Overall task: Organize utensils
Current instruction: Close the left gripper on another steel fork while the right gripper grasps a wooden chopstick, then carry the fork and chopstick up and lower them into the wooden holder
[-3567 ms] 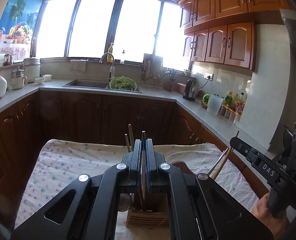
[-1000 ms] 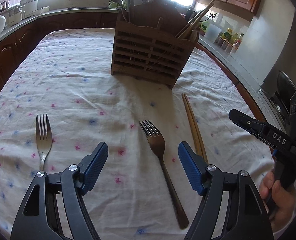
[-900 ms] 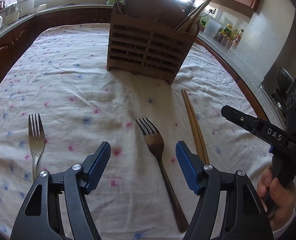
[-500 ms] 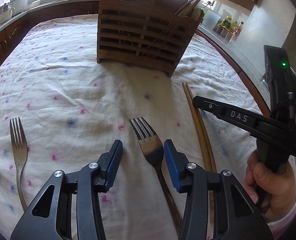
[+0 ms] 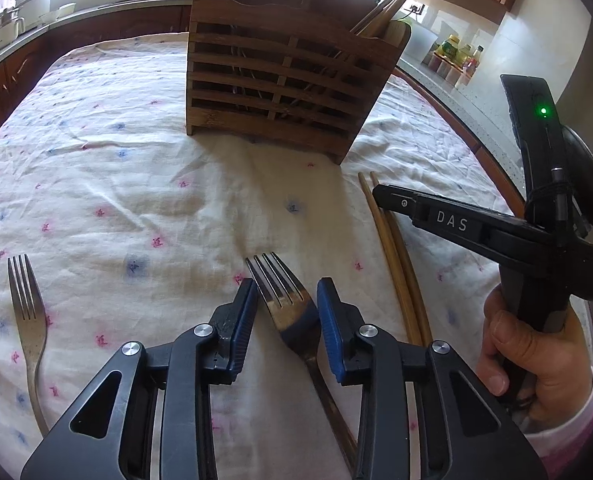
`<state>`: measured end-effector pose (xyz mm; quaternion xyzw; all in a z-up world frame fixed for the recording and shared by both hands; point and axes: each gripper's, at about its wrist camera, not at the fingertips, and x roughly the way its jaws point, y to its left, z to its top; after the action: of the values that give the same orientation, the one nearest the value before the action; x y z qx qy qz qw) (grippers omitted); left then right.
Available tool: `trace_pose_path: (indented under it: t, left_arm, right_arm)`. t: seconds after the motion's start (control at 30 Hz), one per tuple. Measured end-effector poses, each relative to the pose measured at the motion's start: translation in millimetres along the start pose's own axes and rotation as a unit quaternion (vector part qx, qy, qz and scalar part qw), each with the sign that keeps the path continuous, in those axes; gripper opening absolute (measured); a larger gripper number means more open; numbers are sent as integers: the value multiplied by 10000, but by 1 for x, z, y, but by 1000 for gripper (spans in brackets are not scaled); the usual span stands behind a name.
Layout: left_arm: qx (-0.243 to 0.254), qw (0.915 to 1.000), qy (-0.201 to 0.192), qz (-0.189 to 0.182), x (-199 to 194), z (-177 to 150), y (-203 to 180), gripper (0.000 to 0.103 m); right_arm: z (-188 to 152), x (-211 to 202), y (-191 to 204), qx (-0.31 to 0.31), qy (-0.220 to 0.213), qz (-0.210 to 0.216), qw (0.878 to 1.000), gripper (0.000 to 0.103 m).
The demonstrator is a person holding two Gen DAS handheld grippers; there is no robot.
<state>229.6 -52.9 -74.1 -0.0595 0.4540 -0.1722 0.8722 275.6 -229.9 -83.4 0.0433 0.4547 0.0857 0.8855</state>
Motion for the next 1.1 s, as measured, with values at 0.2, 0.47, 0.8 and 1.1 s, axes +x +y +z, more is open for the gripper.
trace_pose_path:
  t: [0.2, 0.47, 0.8, 1.1]
  left_arm:
    - [-74, 9999, -53, -131, -8, -1, 4, 22]
    - [-103, 9984, -457, -304, -48, 1, 6, 20]
    - [1, 9930, -1096, -429, -112, 1, -2, 18]
    - [89, 9889, -1393, -503, -140, -1, -4, 2]
  right_arm:
    - [-6, -13, -5, 242, -137, 259, 9993, 6]
    - [-13, -81, -10, 518, -789, 684, 9932, 6]
    - [-17, -149, -2, 500, -1443, 918, 9840, 6]
    - [-18, -183, 9, 377, -1820, 992, 9776, 6]
